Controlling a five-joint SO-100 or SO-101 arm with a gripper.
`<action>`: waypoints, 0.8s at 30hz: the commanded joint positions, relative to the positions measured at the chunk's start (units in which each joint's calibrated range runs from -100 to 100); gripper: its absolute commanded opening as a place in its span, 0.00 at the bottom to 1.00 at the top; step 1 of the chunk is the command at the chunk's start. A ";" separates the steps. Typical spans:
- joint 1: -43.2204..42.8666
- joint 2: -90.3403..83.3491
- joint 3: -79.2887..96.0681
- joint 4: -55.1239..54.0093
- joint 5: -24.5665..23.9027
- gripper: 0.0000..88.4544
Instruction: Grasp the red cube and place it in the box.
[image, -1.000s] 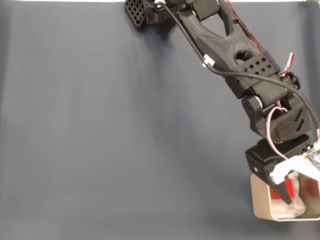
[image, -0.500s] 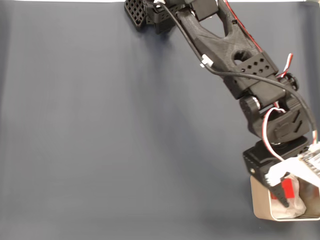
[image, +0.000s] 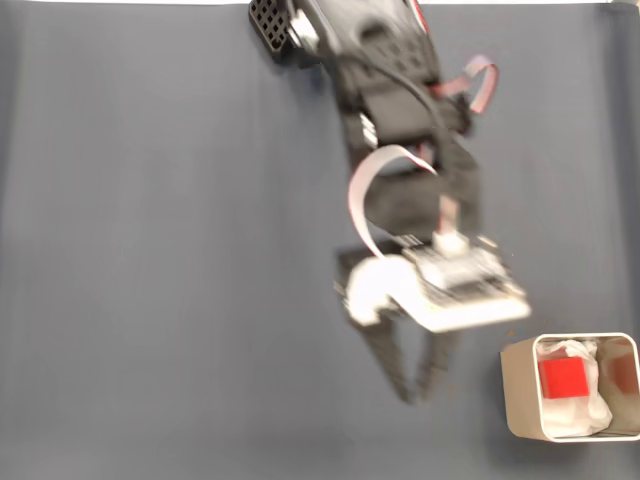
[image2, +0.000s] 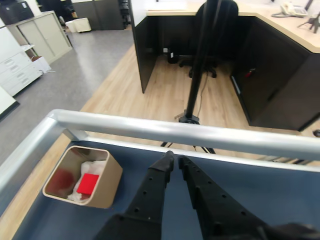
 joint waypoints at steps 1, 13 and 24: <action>4.21 -18.93 17.47 -1.54 -0.63 0.00; 7.48 -60.96 70.21 -2.12 0.10 0.00; 7.05 -90.77 100.23 12.39 0.73 0.00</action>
